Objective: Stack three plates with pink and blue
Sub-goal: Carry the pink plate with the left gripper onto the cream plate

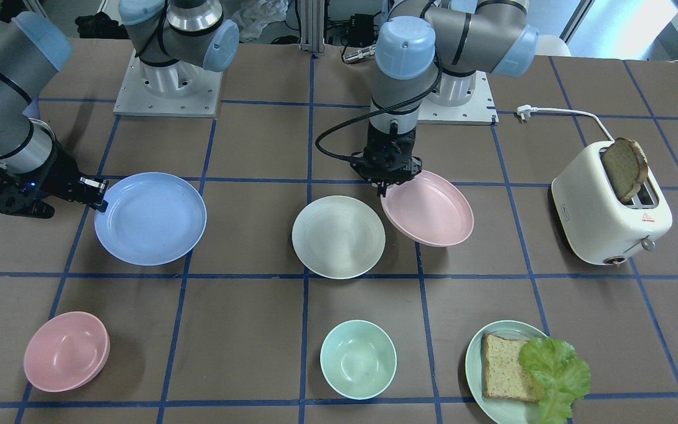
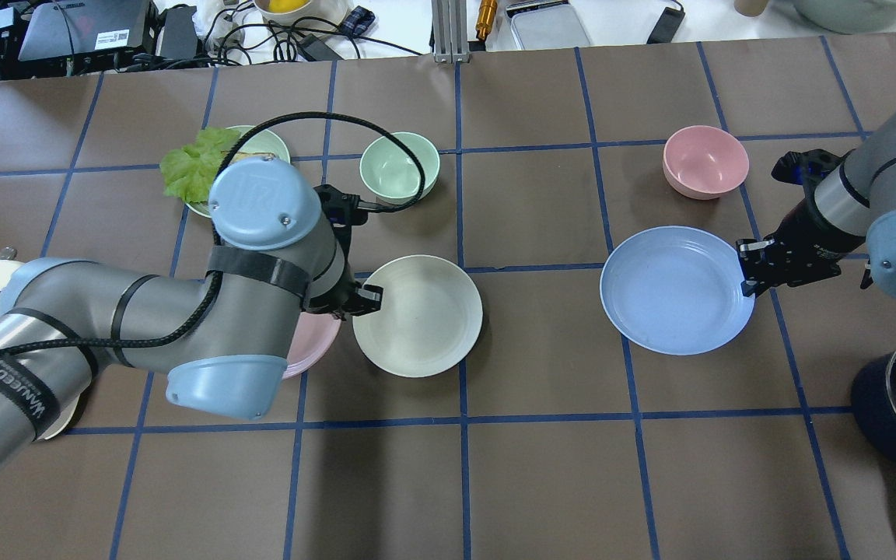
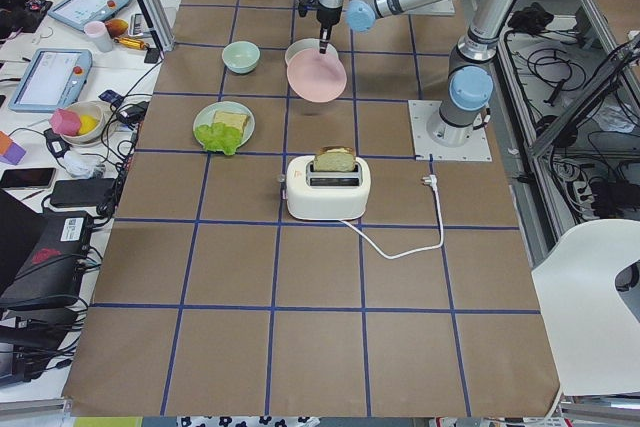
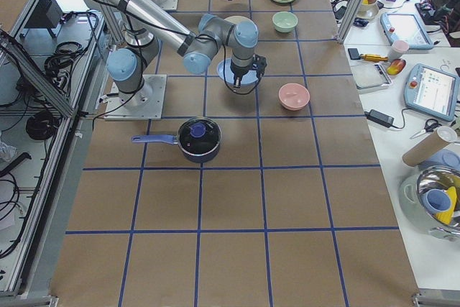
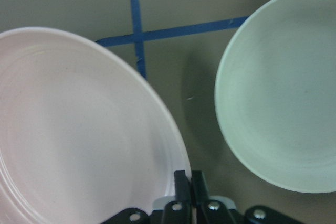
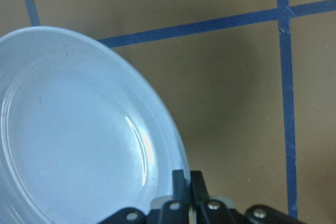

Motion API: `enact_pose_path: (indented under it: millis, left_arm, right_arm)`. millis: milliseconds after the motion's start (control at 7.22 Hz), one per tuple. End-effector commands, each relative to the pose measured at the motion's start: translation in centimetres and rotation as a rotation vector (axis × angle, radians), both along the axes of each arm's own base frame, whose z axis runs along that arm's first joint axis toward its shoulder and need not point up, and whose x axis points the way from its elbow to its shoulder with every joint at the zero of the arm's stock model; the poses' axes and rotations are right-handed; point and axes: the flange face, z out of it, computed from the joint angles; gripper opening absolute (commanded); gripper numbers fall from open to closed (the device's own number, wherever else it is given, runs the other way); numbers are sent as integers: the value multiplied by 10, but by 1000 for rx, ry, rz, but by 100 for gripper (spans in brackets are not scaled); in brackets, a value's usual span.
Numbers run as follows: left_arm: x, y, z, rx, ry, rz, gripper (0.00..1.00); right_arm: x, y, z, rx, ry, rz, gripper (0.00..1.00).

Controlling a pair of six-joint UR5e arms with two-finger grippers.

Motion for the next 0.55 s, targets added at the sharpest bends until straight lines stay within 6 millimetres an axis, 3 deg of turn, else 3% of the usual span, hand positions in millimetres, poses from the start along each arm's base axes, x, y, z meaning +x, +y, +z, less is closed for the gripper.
enact_pose_path:
  millis: [0, 277, 415]
  left_arm:
    - [-65, 14, -7, 11, 33, -53, 0]
    - [-108, 2, 2, 5, 89, -86, 0]
    - [-119, 1, -8, 21, 83, -95, 0]
  right_arm:
    - [0, 0, 0, 0, 1, 0, 0]
    - [0, 0, -1, 2, 1, 0, 0]
    - [0, 0, 0, 0, 1, 0, 0]
